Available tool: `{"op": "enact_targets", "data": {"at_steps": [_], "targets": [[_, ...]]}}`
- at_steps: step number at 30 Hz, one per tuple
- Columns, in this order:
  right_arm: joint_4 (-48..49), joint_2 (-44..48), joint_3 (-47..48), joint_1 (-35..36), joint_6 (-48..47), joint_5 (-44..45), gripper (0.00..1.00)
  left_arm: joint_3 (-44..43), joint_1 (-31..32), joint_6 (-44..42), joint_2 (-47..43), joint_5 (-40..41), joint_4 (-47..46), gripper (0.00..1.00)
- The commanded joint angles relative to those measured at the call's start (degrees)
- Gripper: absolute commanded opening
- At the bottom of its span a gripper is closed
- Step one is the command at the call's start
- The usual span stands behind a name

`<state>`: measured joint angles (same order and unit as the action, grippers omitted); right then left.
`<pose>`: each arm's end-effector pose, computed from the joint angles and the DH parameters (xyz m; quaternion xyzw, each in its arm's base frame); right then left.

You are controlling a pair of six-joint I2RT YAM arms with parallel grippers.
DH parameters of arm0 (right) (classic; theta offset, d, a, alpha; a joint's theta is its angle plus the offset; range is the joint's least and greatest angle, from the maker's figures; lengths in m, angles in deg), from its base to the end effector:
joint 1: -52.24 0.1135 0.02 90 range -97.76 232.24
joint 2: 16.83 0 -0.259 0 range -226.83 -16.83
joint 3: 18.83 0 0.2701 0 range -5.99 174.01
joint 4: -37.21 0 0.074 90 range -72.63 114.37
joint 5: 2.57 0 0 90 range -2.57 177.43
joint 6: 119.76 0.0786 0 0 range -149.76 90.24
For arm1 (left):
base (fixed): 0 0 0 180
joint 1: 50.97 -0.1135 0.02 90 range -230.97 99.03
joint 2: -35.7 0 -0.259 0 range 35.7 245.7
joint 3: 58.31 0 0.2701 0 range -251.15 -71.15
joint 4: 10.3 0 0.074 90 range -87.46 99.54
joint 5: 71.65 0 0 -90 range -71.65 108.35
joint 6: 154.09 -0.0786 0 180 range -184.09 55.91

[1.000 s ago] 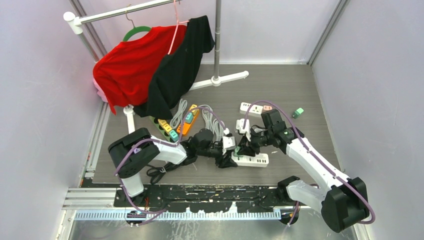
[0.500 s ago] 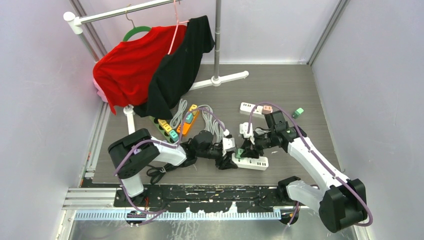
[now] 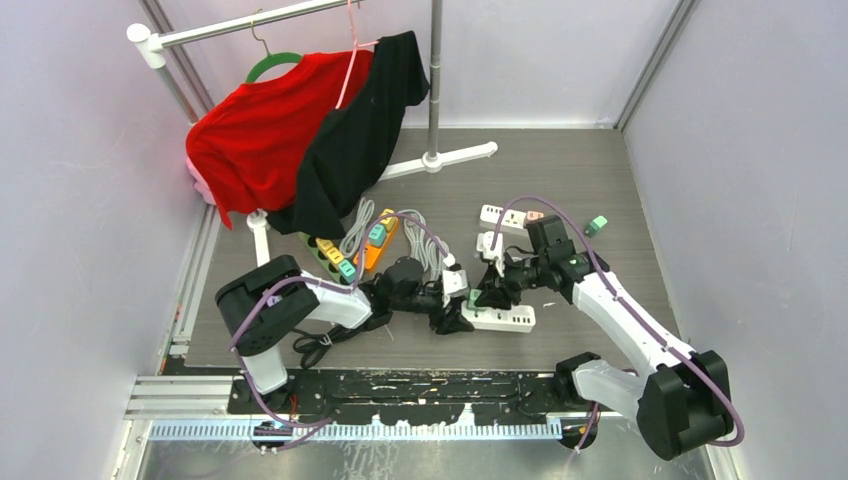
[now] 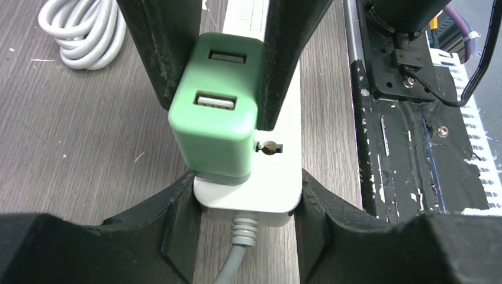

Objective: Pull the plug off the socket
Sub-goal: Remove the plug from the socket.

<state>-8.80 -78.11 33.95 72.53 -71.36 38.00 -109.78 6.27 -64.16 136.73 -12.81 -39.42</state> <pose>0.2000 0.1376 0.1988 -0.5542 0.6765 0.3402 0.3457 0.1699 -0.3391 0.1128 0.5138 0.6208 -0.4566 0.3769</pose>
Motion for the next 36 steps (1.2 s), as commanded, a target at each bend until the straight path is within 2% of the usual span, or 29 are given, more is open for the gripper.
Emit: {"op": "enact_targets", "data": {"at_steps": [1,3,6,8,15,18,23,28,36], "targets": [[1.0,0.7,3.1,-5.5,1.8,-6.4,0.01,0.1,0.0,-0.2,-0.3,2.3,-2.5,0.00],[-4.4,1.2,3.7,-7.4,-2.7,-6.7,0.01,0.2,-0.1,-0.2,-0.1,2.3,-2.5,0.00],[-15.5,2.7,4.4,-6.6,-16.0,-5.8,0.01,-0.2,-0.4,-0.1,0.3,2.1,-2.5,0.00],[-17.2,4.2,4.0,-4.3,-18.3,-4.8,0.01,-1.0,-0.5,-0.1,0.9,1.5,-2.2,0.00],[-8.3,3.8,5.1,-3.8,-6.7,-6.7,0.01,-3.0,-0.6,-0.1,2.7,-0.1,-1.0,0.00],[-8.1,3.1,6.4,-6.4,-5.1,-7.0,0.01,-2.3,-0.8,0.0,2.1,0.6,-0.9,0.00],[-8.6,4.0,5.6,-16.1,-3.7,-5.0,0.01,-0.6,-1.0,1.0,0.5,1.8,-1.9,0.00],[-4.3,4.5,6.4,-24.9,8.1,4.3,0.01,-1.1,-0.9,1.4,0.0,1.5,-2.0,0.00],[2.6,0.2,7.2,-38.5,18.0,18.0,0.01,-2.6,-1.1,-0.1,-1.0,0.0,0.4,0.00]]}}
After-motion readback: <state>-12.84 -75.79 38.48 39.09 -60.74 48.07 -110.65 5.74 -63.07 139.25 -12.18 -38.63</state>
